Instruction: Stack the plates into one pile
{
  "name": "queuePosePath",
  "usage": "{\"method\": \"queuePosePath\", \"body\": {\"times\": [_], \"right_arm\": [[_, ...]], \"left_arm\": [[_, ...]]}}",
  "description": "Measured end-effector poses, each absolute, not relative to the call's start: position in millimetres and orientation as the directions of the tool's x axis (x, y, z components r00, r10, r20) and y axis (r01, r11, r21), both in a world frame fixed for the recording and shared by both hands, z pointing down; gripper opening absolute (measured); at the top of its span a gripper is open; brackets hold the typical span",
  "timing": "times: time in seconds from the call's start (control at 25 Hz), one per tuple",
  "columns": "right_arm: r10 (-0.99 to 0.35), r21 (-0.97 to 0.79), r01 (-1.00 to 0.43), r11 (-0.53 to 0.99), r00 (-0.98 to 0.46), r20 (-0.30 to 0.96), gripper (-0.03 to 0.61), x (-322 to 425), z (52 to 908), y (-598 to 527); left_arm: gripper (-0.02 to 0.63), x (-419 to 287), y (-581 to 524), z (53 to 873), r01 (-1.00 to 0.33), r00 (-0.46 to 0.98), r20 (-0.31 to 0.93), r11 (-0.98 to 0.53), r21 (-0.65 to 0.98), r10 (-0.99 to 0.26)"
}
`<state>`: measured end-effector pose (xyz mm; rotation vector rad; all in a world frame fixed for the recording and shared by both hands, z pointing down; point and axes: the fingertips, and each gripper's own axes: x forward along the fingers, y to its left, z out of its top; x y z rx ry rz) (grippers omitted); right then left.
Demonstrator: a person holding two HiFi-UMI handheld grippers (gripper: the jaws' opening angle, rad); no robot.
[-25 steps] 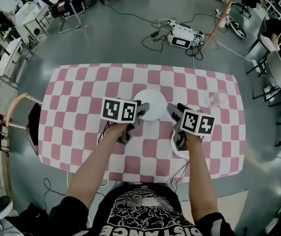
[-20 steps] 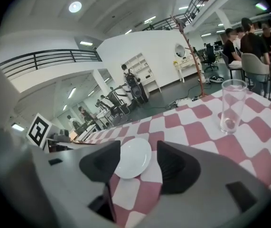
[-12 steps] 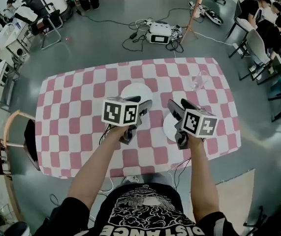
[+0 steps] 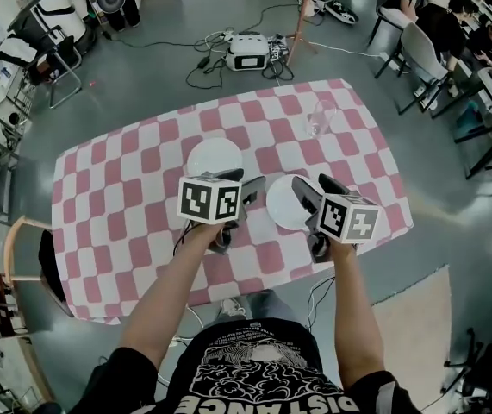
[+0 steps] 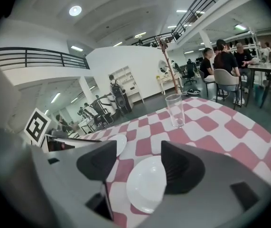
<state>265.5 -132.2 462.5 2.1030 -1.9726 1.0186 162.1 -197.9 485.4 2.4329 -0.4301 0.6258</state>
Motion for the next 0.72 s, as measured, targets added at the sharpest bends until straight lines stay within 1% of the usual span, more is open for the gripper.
{"method": "queuePosePath", "body": {"times": [0.44, 0.72], "right_arm": [[-0.839, -0.374, -0.894, -0.249, 0.006, 0.545, 0.307, 290.2, 486.9, -83.5], [-0.807, -0.381, -0.881, -0.279, 0.000, 0.591, 0.302, 301.0, 517.9, -65.7]], "left_arm": [[0.255, 191.3, -160.9, 512.9, -0.370, 0.824, 0.565, -0.799, 0.474, -0.046], [0.255, 200.1, -151.9, 538.6, -0.369, 0.799, 0.601, -0.791, 0.489, -0.002]]}}
